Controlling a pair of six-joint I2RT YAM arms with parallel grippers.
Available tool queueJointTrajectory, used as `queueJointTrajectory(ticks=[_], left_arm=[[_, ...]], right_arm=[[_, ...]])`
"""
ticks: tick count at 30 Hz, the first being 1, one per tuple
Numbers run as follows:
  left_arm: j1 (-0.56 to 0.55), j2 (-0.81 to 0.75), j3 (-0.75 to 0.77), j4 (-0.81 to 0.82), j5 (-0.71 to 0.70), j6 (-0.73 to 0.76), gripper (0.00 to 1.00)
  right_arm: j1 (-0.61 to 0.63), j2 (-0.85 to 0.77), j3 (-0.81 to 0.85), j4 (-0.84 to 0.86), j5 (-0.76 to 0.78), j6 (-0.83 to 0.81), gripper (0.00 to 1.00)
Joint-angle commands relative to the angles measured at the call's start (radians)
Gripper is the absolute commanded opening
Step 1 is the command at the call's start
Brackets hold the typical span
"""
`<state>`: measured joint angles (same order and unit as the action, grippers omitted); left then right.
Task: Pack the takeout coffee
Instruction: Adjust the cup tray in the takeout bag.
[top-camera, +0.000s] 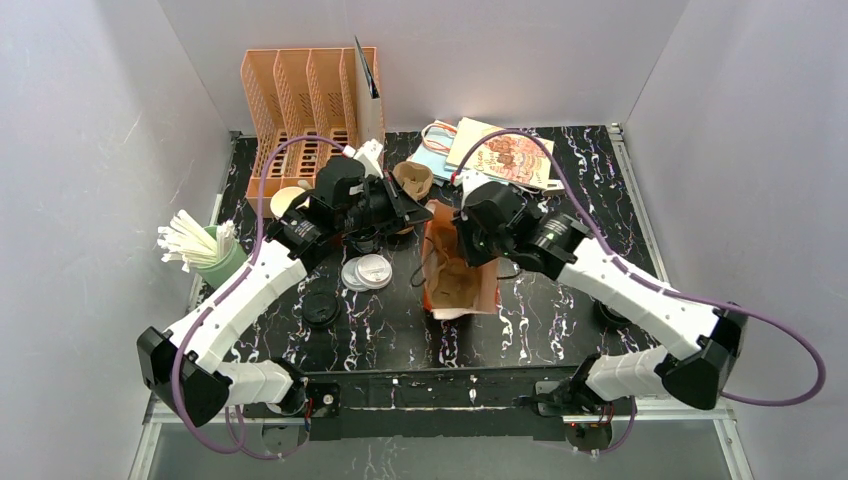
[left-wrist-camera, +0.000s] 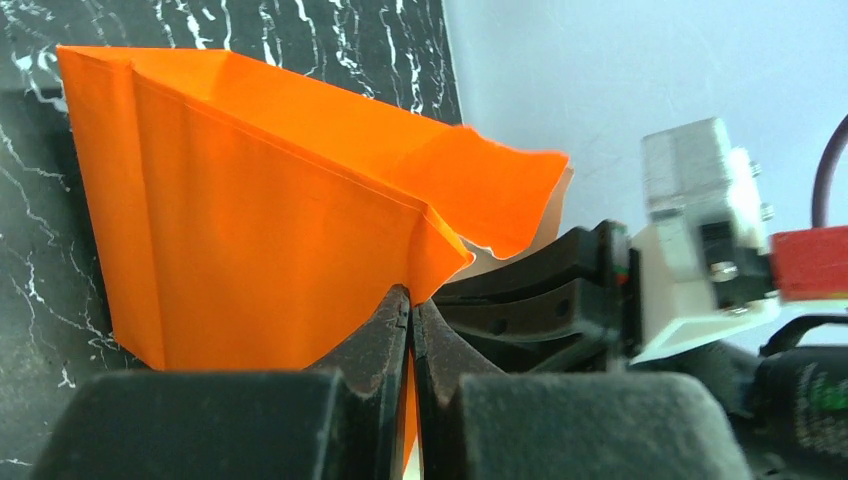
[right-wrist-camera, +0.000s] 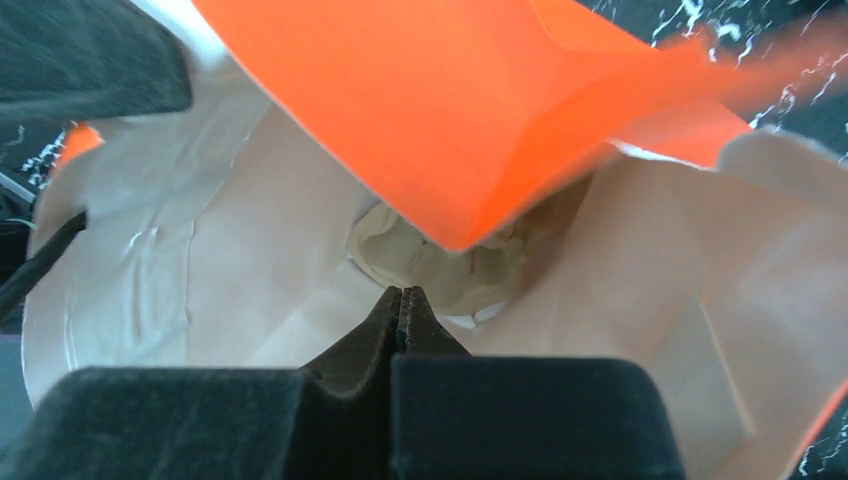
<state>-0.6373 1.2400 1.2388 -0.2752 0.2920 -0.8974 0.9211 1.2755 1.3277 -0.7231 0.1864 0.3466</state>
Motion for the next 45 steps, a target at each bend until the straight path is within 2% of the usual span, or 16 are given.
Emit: queueJointTrajectory(ticks=[1,4,8,18,33,38,45], left_arm=[[-0.004,-0.01,-0.004,-0.052,-0.113,-0.143,0.0],[-0.002,0.038,0.032,-0.126,-0.147,-0.224,0.0],[-0.002,0.072,0.036,-0.134,-0.17,-0.345,0.0],[0.004,-0.075,-0.157,-0.086,-0.219,-0.447,0.0],[0.016,-0.051,-0.134,-0.131,-0.158,-0.218,0.0],[0.016,-0.034,-0.081,-0.193,-0.148,-0.11,0.0],[0.016,-0.012,-0.028,-0.269,-0.145,-0.034,0.0]], right_arm=[[0.024,0.056,-0.034,0.011,0.004,0.061,0.01],[0.038,0.11,-0.016,0.006,0.023,0.065,0.01],[0.044,0.188,0.024,-0.037,0.04,0.075,0.01],[0.044,0.281,-0.07,-0.016,0.06,0.141,0.01],[0.044,0.257,-0.211,-0.042,0.108,0.091,0.01],[0.044,0.2,-0.155,-0.099,0.159,0.05,0.01],[0.031,0.124,-0.018,-0.187,0.3,-0.024,0.01]])
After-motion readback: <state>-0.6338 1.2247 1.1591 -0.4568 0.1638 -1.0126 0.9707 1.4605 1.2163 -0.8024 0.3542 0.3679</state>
